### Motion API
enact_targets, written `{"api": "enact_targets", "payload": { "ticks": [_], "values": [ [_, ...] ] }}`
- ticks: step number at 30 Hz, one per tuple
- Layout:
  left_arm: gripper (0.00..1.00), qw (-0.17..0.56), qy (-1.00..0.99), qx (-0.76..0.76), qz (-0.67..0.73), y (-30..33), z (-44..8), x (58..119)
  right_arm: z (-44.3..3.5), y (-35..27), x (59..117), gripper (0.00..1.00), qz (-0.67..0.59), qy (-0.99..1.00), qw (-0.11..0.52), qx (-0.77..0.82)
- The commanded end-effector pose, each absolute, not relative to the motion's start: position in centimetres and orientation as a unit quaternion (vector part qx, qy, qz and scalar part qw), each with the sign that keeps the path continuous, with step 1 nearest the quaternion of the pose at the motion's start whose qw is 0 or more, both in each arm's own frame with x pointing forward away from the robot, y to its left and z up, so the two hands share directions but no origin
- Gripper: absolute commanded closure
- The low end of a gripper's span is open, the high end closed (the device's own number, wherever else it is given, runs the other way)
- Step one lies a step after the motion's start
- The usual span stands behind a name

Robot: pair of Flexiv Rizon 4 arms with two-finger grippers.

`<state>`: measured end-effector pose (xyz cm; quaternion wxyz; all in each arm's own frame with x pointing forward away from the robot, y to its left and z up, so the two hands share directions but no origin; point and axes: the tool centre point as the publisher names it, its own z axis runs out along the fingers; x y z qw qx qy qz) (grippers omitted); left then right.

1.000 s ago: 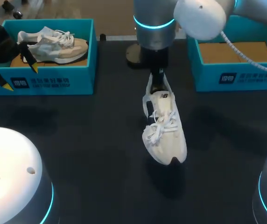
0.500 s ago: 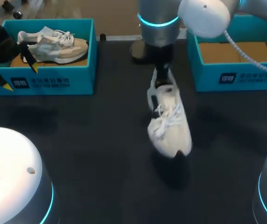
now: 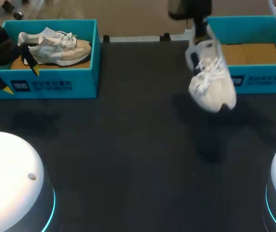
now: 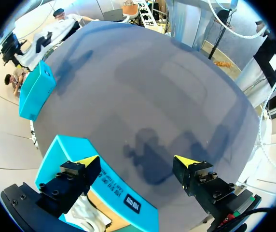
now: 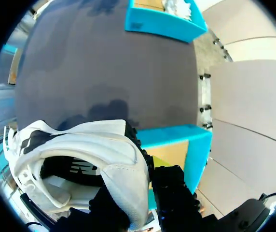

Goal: Take the shoe out of the shoebox, open the shoe tongue, remove and reinsert the insole, then place the shoe into the shoebox

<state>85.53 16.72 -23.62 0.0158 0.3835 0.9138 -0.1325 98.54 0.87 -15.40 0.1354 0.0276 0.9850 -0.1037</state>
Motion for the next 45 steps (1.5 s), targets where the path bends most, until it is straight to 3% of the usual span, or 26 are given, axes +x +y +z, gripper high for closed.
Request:
{"api": "enact_targets", "payload": {
  "ticks": [1, 20, 33, 45],
  "values": [
    [0.00, 0.016, 0.914, 0.384, -0.131, 16.7, -23.6, 85.5, -12.7, -0.9, 98.9, 1.00, -0.108, 0.985, 0.136, 0.023],
    [0.00, 0.016, 0.914, 0.384, -0.131, 16.7, -23.6, 85.5, -11.8, -2.9, 101.0, 1.00, -0.109, 0.985, 0.134, 0.012],
    [0.00, 0.016, 0.914, 0.384, -0.131, 16.7, -23.6, 85.5, -12.1, -8.8, 111.8, 1.00, -0.138, 0.978, 0.148, 0.044],
    [0.00, 0.016, 0.914, 0.384, -0.131, 16.7, -23.6, 85.5, -11.7, -13.7, 116.3, 1.00, -0.138, 0.977, 0.157, 0.031]
  ]
}}
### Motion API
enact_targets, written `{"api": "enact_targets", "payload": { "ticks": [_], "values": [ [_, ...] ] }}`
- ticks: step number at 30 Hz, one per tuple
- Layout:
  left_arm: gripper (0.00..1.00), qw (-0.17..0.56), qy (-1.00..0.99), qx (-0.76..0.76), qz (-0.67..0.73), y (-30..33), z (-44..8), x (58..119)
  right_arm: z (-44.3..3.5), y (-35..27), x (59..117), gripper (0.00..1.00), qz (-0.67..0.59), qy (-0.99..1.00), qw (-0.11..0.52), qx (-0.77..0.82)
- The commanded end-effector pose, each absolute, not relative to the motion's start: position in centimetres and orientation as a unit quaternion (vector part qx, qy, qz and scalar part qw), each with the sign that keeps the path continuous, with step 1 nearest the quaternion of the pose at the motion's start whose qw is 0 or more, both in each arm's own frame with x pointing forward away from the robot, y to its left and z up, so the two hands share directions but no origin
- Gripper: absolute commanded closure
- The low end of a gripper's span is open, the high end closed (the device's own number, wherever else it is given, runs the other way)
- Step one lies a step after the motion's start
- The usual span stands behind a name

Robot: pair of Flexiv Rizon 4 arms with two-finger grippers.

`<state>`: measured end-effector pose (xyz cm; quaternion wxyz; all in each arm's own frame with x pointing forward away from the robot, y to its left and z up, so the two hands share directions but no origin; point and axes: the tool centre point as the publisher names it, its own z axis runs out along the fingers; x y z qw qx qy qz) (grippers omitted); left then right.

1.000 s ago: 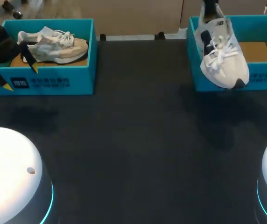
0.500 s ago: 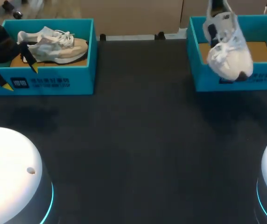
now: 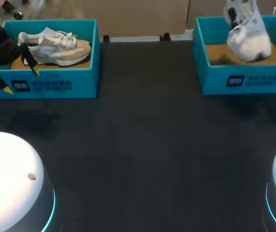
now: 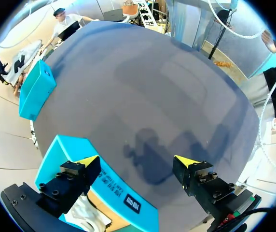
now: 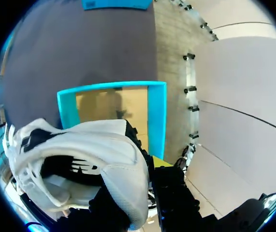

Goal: Take the shoe out of the shoebox, open the shoe tongue, remove and reinsert the insole, then place the shoe into the shoebox

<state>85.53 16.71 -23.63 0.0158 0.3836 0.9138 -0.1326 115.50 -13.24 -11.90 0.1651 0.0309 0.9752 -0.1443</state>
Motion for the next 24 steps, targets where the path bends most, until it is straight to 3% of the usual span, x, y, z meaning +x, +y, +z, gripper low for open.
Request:
{"api": "enact_targets", "payload": {
  "ticks": [1, 11, 18, 24],
  "values": [
    [0.00, 0.016, 0.914, 0.384, -0.131, 16.7, -23.6, 85.5, -11.7, -13.7, 116.3, 1.00, -0.138, 0.977, 0.157, 0.031],
    [0.00, 0.016, 0.914, 0.384, -0.131, 16.7, -23.6, 85.5, -11.7, -13.7, 116.3, 1.00, -0.138, 0.977, 0.157, 0.031],
    [0.00, 0.016, 0.914, 0.384, -0.131, 16.7, -23.6, 85.5, -12.9, -18.6, 117.3, 1.00, -0.128, 0.977, 0.150, 0.083],
    [0.00, 0.016, 0.914, 0.384, -0.131, 16.7, -23.6, 85.5, -12.7, -22.1, 115.3, 1.00, -0.139, 0.926, 0.126, 0.328]
  ]
}}
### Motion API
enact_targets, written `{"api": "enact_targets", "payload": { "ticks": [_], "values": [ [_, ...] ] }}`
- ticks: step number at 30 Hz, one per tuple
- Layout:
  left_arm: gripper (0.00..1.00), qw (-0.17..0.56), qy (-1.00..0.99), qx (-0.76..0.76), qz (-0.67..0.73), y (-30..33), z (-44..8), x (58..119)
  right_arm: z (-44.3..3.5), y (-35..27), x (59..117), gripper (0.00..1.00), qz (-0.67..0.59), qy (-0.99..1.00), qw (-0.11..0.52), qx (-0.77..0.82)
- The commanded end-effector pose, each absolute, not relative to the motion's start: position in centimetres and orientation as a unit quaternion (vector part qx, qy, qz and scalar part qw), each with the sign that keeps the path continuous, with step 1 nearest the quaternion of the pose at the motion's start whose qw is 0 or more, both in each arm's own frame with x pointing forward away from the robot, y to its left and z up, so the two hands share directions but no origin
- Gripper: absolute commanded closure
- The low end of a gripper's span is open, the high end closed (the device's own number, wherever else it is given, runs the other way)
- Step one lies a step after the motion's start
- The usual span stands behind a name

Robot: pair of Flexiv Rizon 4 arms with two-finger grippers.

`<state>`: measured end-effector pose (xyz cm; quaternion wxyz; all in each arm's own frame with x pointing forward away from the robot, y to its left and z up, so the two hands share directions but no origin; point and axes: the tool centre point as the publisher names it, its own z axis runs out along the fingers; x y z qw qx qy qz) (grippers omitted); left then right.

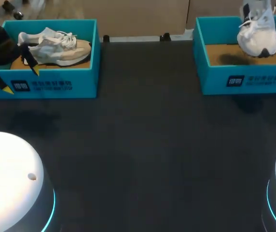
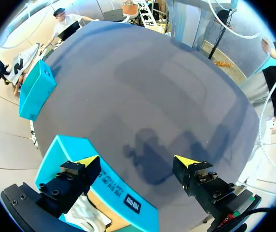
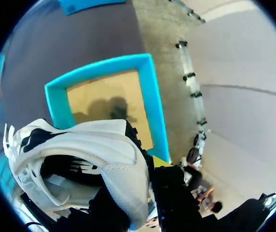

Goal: Take the shoe out of the shoebox, open the shoe tongue, remove and reinsert the insole, then place the shoe into the shoebox

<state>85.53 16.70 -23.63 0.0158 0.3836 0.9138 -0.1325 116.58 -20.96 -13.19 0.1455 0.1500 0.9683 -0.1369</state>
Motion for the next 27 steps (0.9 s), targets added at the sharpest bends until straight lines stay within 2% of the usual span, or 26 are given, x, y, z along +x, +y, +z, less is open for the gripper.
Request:
{"api": "enact_targets", "payload": {
  "ticks": [1, 6, 8, 20, 27],
  "values": [
    [0.00, 0.016, 0.914, 0.384, -0.131, 16.7, -23.6, 85.5, -12.9, -22.5, 114.9, 1.00, -0.134, 0.909, 0.116, 0.376],
    [0.00, 0.016, 0.914, 0.384, -0.131, 16.7, -23.6, 85.5, -13.8, -23.1, 113.1, 1.00, -0.142, 0.837, 0.059, 0.526],
    [0.00, 0.016, 0.914, 0.384, -0.131, 16.7, -23.6, 85.5, -13.9, -23.1, 112.5, 1.00, -0.205, 0.779, -0.018, 0.593],
    [0.00, 0.016, 0.914, 0.384, -0.131, 16.7, -23.6, 85.5, -13.9, -23.1, 112.5, 1.00, -0.205, 0.779, -0.018, 0.593],
    [0.00, 0.016, 0.914, 0.384, -0.131, 16.7, -23.6, 85.5, -15.3, -28.3, 111.5, 1.00, -0.165, 0.677, -0.035, 0.716]
  ]
}}
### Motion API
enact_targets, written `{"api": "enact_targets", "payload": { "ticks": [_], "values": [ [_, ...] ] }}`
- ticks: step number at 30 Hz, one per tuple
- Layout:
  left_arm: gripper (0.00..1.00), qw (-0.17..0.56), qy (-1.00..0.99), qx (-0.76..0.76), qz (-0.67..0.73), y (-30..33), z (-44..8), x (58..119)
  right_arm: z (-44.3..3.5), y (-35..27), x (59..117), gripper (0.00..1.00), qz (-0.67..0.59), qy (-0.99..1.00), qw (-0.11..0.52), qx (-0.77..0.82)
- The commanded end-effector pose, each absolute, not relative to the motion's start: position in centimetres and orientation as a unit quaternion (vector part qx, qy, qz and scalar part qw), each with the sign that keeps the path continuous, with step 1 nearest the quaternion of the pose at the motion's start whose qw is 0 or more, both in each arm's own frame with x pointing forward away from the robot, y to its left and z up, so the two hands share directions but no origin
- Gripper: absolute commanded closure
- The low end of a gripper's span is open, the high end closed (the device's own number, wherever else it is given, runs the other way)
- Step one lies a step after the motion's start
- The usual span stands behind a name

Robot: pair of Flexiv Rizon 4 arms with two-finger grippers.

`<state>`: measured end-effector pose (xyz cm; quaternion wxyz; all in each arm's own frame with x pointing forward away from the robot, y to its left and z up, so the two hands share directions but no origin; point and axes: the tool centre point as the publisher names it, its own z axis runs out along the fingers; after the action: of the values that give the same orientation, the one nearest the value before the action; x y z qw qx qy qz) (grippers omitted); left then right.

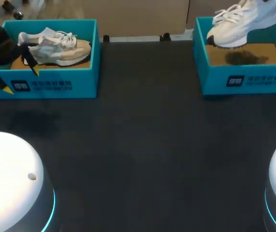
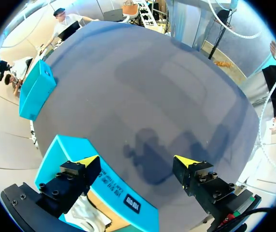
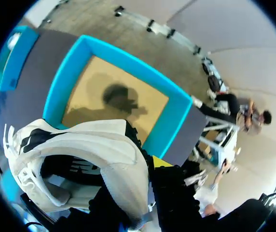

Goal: Take the shoe out of the shoebox, open the shoe tongue, remove and reinsert the insole, then place the shoe into the shoebox

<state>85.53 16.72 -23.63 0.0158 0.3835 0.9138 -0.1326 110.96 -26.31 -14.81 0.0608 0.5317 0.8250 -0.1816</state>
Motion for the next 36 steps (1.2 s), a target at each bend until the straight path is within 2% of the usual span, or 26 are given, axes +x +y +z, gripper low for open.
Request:
{"api": "enact_targets", "payload": {
  "ticks": [1, 9, 23, 34, 36],
  "values": [
    [0.00, 0.016, 0.914, 0.384, -0.131, 16.7, -23.6, 85.5, -15.6, -29.0, 111.0, 1.00, -0.162, 0.663, -0.030, 0.730],
    [0.00, 0.016, 0.914, 0.384, -0.131, 16.7, -23.6, 85.5, -17.0, -30.8, 109.2, 1.00, -0.137, 0.600, -0.028, 0.788],
    [0.00, 0.016, 0.914, 0.384, -0.131, 16.7, -23.6, 85.5, -17.0, -30.8, 109.2, 1.00, -0.137, 0.600, -0.028, 0.788],
    [0.00, 0.016, 0.914, 0.384, -0.131, 16.7, -23.6, 85.5, -19.7, -30.9, 108.7, 1.00, -0.143, 0.608, 0.097, 0.775],
    [0.00, 0.016, 0.914, 0.384, -0.131, 16.7, -23.6, 85.5, -20.2, -30.9, 108.6, 1.00, -0.158, 0.596, 0.100, 0.781]
  ]
}}
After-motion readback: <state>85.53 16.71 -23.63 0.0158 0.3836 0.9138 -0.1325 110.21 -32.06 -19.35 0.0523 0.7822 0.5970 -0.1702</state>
